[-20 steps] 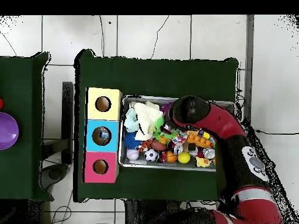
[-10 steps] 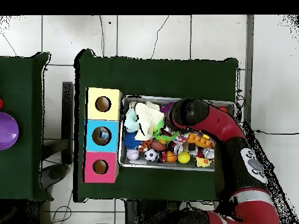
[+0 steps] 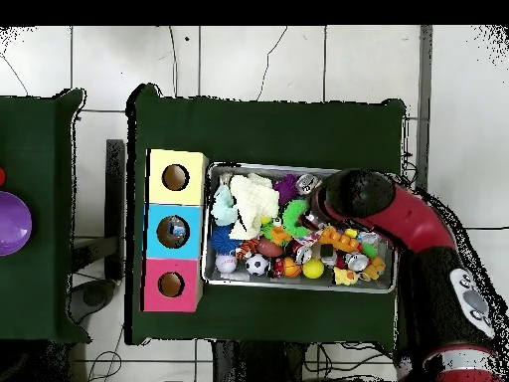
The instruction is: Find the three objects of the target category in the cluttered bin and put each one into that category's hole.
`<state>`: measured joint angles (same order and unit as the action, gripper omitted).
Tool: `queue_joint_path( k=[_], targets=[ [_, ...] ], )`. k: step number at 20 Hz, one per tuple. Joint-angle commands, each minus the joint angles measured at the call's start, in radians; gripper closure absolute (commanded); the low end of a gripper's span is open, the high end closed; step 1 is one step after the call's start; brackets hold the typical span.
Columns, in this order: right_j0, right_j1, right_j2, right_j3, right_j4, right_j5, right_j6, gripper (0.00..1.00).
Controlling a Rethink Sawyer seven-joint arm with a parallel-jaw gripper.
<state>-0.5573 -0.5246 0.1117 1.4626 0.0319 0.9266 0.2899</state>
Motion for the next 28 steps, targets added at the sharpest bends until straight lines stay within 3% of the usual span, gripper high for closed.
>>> queue_joint_path(
  k=[1, 8, 12, 18, 21, 25, 28],
  targets=[
    [-0.074, -0.08, 0.039, -0.048, -0.069, 0.169, 0.003, 0.0],
    [-0.145, -0.095, 0.141, -0.064, -0.06, 0.26, -0.09, 0.0],
    [-0.175, -0.081, 0.179, -0.077, -0.088, 0.243, -0.146, 0.0],
    [-0.216, 0.0, 0.219, -0.123, -0.166, 0.167, -0.195, 0.0],
    [-0.219, 0.044, 0.217, -0.186, -0.248, 0.17, -0.223, 0.0],
    [-0.223, 0.089, 0.204, -0.265, -0.283, 0.159, -0.147, 0.0],
    [-0.229, 0.11, 0.209, -0.317, -0.313, 0.179, -0.155, 0.0]
  ],
)
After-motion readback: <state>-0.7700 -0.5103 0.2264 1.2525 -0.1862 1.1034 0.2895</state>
